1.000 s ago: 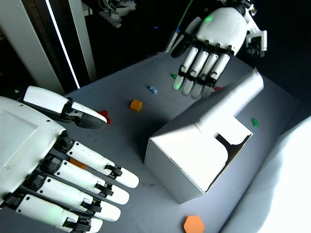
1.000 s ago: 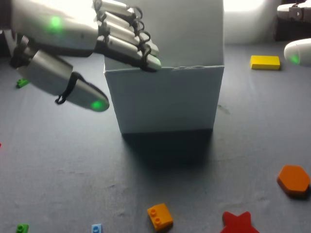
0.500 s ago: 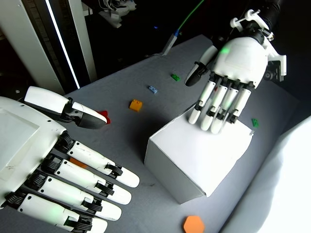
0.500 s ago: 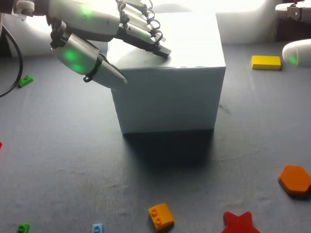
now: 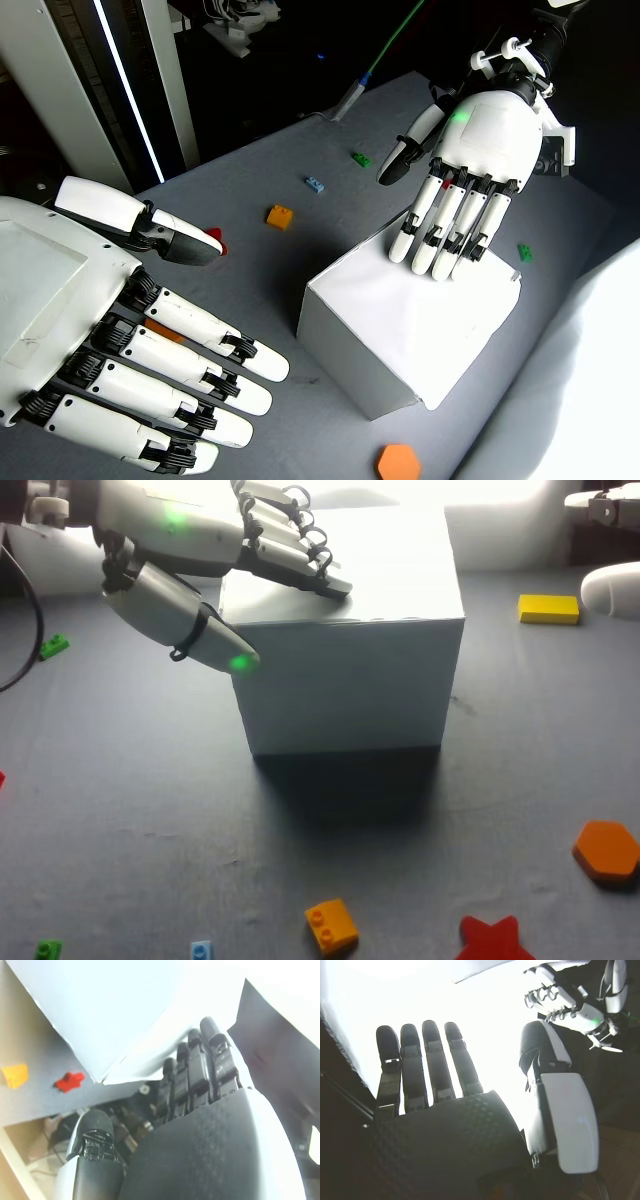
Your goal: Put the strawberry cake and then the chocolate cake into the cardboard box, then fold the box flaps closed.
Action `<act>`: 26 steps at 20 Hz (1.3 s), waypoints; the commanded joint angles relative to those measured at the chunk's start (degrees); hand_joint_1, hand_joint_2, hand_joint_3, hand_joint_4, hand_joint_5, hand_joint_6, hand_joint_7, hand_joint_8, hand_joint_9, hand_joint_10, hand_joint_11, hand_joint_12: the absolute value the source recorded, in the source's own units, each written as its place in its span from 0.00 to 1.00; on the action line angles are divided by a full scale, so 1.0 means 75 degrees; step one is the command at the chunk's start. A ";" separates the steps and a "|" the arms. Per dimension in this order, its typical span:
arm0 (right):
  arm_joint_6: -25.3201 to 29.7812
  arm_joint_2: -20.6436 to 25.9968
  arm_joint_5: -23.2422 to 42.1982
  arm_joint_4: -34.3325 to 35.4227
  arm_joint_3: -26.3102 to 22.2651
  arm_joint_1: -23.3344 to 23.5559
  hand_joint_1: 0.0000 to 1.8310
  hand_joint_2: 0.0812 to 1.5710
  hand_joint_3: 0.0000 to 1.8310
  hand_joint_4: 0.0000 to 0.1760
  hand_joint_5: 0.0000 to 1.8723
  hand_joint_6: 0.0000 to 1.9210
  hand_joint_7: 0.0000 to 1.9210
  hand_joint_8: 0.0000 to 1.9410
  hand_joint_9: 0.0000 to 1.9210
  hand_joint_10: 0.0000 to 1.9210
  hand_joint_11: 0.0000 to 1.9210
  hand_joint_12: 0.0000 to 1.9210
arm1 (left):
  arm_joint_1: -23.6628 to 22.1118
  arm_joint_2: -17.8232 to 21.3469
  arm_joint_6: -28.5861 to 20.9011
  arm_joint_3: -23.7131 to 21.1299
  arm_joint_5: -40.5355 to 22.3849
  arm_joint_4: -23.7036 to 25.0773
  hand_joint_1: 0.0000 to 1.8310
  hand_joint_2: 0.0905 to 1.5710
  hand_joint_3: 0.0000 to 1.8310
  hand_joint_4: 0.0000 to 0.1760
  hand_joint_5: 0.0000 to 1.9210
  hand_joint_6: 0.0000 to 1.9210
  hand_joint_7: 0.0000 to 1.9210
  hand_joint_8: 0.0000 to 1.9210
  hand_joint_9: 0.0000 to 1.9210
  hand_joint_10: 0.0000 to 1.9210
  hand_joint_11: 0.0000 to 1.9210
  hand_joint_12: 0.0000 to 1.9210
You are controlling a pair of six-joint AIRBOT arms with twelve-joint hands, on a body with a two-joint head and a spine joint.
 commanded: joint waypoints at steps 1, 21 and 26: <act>0.0065 0.0093 0.0674 -0.0025 0.0008 0.0132 0.00 0.79 0.00 0.00 0.11 0.00 0.12 0.00 0.11 0.00 0.00 0.44 | -0.0114 0.0176 -0.0028 -0.0033 0.0041 -0.0172 0.00 0.81 0.00 0.10 0.11 0.00 0.11 0.00 0.13 0.00 0.00 0.40; -0.0099 0.0106 0.0569 -0.0025 -0.0049 0.0028 0.00 0.70 0.00 0.00 0.31 0.02 0.35 0.01 0.24 0.25 0.00 0.67 | -0.0404 0.3477 -0.0917 -0.2574 -0.0416 0.0892 0.07 0.74 0.00 0.12 0.24 0.01 0.27 0.00 0.25 0.01 0.05 0.51; -0.0115 0.0104 0.0570 -0.0025 -0.0060 0.0021 0.07 0.74 0.00 0.00 0.40 0.17 0.43 0.22 0.22 0.73 0.07 0.99 | -0.0269 0.4274 -0.0936 -0.3668 -0.0507 0.0895 0.09 0.76 0.00 0.00 0.38 0.01 0.41 0.01 0.41 0.03 0.18 0.53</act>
